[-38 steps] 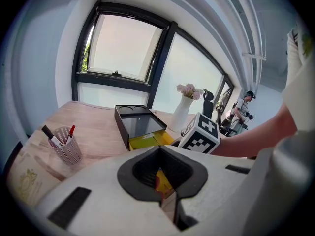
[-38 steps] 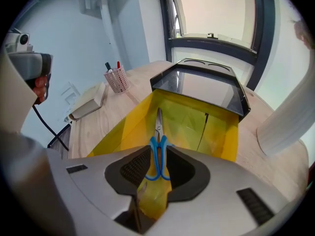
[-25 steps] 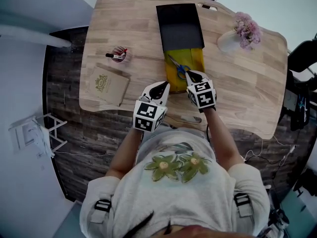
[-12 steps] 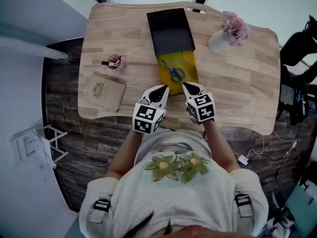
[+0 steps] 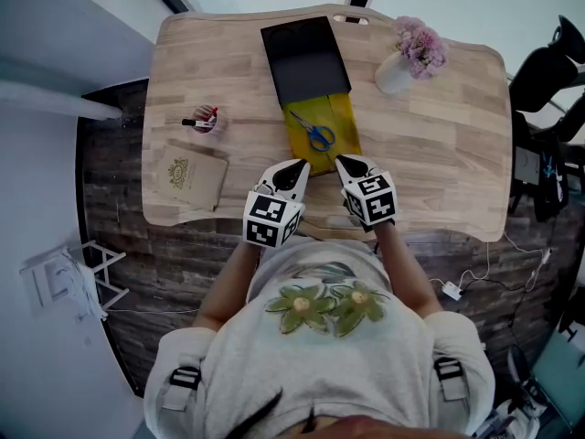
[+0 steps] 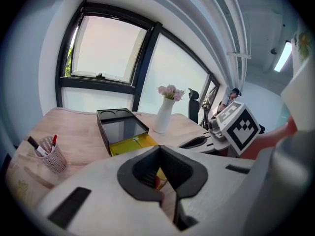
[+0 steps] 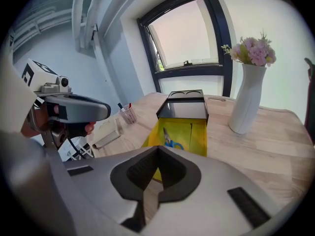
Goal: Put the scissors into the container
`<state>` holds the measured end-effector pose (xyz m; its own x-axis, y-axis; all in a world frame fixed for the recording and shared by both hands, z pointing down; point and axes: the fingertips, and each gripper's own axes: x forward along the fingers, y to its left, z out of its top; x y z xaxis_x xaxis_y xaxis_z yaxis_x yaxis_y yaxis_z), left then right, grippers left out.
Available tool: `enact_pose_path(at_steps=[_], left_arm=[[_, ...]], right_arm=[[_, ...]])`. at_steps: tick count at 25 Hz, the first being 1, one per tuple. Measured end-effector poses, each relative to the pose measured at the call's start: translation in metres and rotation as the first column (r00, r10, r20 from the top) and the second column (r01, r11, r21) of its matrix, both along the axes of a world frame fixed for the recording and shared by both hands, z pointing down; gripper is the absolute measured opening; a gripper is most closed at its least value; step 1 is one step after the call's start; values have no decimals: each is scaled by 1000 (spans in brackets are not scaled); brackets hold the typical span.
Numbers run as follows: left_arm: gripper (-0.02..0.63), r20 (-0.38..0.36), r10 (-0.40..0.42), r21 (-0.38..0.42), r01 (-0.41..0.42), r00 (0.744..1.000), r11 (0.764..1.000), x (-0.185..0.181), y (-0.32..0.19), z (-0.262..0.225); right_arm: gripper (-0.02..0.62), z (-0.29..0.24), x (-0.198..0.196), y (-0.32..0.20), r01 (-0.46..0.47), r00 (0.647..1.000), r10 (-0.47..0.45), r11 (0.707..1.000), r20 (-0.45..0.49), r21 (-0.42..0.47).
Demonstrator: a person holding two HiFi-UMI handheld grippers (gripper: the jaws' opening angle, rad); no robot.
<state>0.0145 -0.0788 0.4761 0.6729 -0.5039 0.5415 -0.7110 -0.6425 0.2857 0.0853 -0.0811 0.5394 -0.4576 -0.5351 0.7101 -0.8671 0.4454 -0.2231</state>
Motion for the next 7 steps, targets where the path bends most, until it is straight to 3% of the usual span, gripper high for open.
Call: enact_pose_path(at_steps=[7], left_arm=[[5, 6, 14, -8, -14, 1000, 1000, 8, -1, 1]], right_arm=[[6, 5, 13, 5, -25, 1000, 25, 1000, 5, -17]])
